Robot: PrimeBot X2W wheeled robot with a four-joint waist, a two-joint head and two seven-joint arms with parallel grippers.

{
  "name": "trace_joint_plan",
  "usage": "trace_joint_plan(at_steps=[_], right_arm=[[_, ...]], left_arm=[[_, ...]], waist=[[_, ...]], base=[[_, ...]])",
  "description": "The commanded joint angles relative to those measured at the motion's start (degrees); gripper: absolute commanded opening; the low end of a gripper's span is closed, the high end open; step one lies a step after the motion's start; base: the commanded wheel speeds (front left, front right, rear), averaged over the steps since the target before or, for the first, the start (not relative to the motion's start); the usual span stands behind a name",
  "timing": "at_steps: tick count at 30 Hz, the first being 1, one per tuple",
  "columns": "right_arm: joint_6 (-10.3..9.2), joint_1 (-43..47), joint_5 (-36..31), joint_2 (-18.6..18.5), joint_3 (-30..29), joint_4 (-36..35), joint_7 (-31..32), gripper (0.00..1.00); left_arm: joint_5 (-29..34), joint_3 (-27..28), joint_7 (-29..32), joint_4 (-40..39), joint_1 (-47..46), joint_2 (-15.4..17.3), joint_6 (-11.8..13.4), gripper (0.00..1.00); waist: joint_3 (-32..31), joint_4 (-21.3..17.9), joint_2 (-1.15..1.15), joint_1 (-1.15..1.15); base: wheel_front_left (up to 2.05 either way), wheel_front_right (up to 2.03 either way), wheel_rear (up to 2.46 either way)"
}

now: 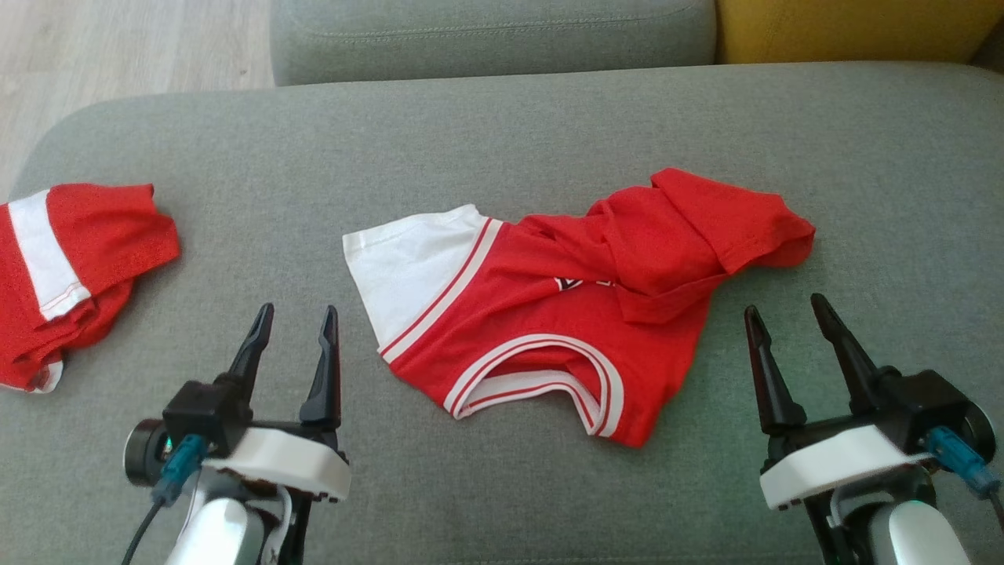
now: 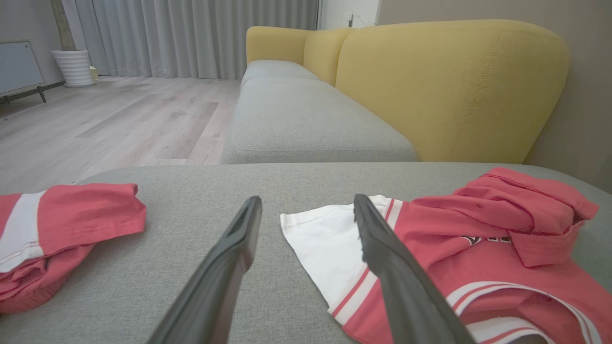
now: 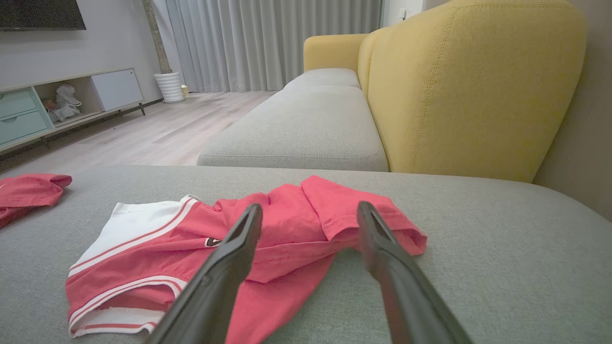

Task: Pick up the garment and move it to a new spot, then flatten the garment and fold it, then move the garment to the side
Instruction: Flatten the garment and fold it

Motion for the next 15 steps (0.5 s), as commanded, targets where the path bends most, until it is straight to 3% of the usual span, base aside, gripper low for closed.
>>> trace_joint_plan(at_steps=[1, 8, 15], right_arm=[[0.42, -1.4, 0.5, 0.1, 1.3, -2.1, -0.2, 1.0], [0.42, -3.5, 2.1, -0.3, 1.9, 1.4, 0.8, 1.0], [0.42, -9.9, 2.3, -1.9, 5.0, 11.7, 1.0, 1.0]], left_arm=[[-0.1, 1.6, -0.2, -2.1, -1.6, 1.3, 0.3, 1.0], [-0.1, 0.9, -0.2, -2.4, -3.4, 1.1, -0.1, 1.0], [0.1, 0.2, -0.5, -1.9, -6.1, 0.2, -0.8, 1.0]], waist=[[0.2, 0.2, 0.0, 0.0], [2.0, 2.1, 0.0, 0.0], [5.2, 5.6, 0.0, 0.0]], base=[[0.0, 0.0, 0.0], [0.0, 0.0, 0.0], [0.0, 0.0, 0.0]])
